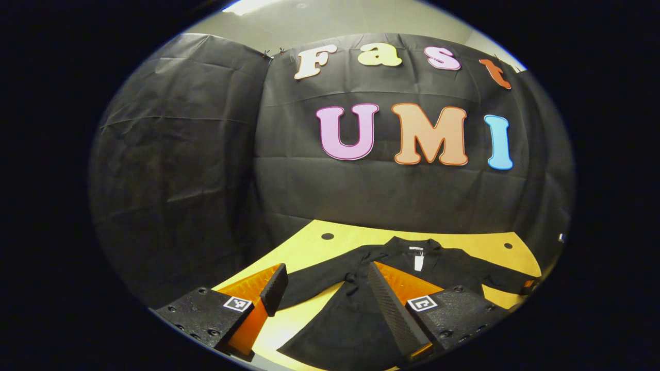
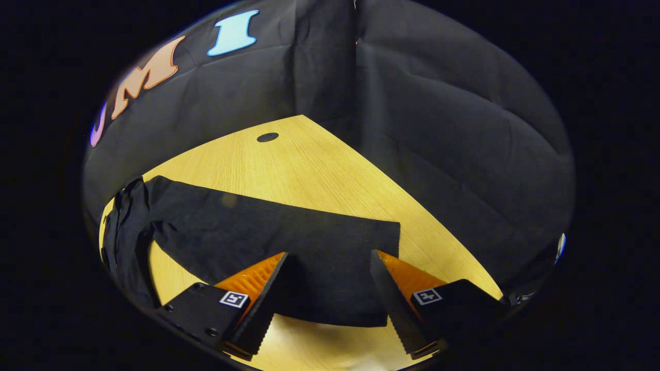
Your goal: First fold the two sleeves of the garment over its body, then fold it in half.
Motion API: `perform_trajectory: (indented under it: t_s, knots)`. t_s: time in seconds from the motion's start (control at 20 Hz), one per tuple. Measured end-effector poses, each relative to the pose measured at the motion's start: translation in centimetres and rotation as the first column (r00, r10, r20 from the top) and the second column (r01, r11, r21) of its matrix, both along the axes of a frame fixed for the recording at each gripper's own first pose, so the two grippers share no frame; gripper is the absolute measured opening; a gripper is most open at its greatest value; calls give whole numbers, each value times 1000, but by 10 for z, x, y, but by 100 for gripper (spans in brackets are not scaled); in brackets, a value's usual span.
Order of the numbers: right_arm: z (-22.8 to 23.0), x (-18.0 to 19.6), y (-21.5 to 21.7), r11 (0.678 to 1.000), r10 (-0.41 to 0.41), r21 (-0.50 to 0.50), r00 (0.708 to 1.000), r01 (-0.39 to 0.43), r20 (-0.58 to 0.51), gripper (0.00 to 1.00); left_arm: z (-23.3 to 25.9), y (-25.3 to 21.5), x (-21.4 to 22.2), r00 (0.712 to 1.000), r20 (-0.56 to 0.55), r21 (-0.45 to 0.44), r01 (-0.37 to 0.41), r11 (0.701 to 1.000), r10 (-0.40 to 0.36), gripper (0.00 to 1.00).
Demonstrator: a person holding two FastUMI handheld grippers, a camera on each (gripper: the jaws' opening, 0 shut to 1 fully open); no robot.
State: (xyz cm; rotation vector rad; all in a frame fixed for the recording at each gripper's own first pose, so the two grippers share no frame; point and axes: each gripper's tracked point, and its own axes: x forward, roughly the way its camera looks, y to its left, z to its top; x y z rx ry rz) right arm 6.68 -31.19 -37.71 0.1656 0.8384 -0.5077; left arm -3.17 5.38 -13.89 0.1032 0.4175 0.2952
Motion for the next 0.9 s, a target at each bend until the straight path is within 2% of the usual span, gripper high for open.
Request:
perform_trajectory:
  t_s: [0.15,0.35,0.45,0.5,0.6,0.7,0.75,0.8,0.85,0.9]
  knots:
    - [1,5,6,1000,13,7,1000,-13,3,90,-2,-2,4,1000,2,-22,6,1000,-6,93]
    - [-3,11,18,1000,29,8,1000,-29,8,68,0,3,6,1000,6,-15,2,1000,-2,93]
    - [-3,15,25,999,35,2,999,-35,12,48,-1,4,7,1000,6,-17,3,1000,-3,93]
    - [-4,17,27,999,43,-8,999,-43,13,36,-2,4,7,1000,3,-20,2,1000,-2,93]
    - [-5,18,29,998,51,-28,999,-51,8,21,-2,4,3,1000,0,-30,-3,1000,3,93]
    - [-3,18,31,999,45,-14,999,-45,4,13,-1,4,1,1000,3,-35,-7,999,7,93]
    - [-3,19,32,999,41,-7,999,-41,1,13,0,5,-2,1000,4,-36,-8,999,8,93]
    - [-2,19,32,999,46,-7,999,-46,-6,5,0,5,-3,1000,4,-37,-10,999,11,93]
    - [-1,19,34,999,48,-4,999,-48,-10,8,0,8,-6,1000,4,-37,-13,999,13,93]
    - [0,20,35,998,60,-4,998,-60,-13,5,2,10,-8,1000,4,-36,-18,999,18,93]
